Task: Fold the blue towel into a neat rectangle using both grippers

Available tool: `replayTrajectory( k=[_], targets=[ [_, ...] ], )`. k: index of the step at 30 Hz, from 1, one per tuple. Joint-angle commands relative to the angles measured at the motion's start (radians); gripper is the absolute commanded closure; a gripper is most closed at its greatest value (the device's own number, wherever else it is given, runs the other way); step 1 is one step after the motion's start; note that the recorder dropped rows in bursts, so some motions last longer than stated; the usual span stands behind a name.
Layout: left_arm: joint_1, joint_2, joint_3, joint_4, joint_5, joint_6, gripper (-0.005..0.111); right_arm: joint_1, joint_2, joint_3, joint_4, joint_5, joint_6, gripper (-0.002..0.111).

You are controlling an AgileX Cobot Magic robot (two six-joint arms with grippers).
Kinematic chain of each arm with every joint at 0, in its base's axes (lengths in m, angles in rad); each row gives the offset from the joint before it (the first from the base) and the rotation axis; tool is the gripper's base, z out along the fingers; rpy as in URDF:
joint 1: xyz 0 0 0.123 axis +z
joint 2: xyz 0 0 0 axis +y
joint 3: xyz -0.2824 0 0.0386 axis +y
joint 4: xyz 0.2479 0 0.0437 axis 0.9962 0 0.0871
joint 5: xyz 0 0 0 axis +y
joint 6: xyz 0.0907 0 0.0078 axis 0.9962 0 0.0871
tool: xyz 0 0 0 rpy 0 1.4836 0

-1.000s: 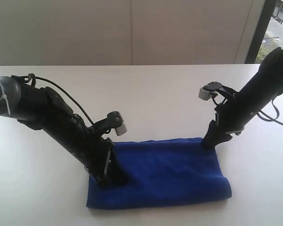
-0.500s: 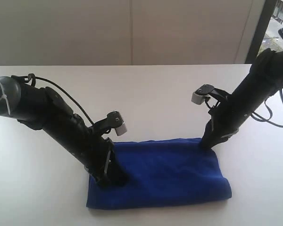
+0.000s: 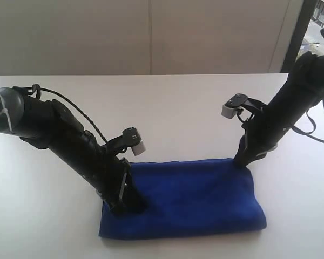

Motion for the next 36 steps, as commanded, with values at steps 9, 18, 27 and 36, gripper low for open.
replayTrajectory(
  k=[9, 18, 27, 36],
  targets=[
    [-0.004, 0.013, 0.005, 0.02, 0.0, -0.004, 0.107, 0.0, -0.03, -0.003, -0.015, -0.08, 0.007, 0.108],
    [-0.004, 0.013, 0.005, 0.02, 0.0, -0.004, 0.107, 0.0, -0.027, -0.001, -0.007, -0.119, 0.007, 0.108],
    [-0.004, 0.013, 0.005, 0.02, 0.0, -0.004, 0.107, 0.0, -0.004, -0.001, 0.014, -0.165, 0.092, 0.076],
    [-0.004, 0.013, 0.005, 0.02, 0.003, -0.002, 0.107, 0.0, -0.068, -0.001, 0.012, -0.199, 0.123, 0.07]
  ],
)
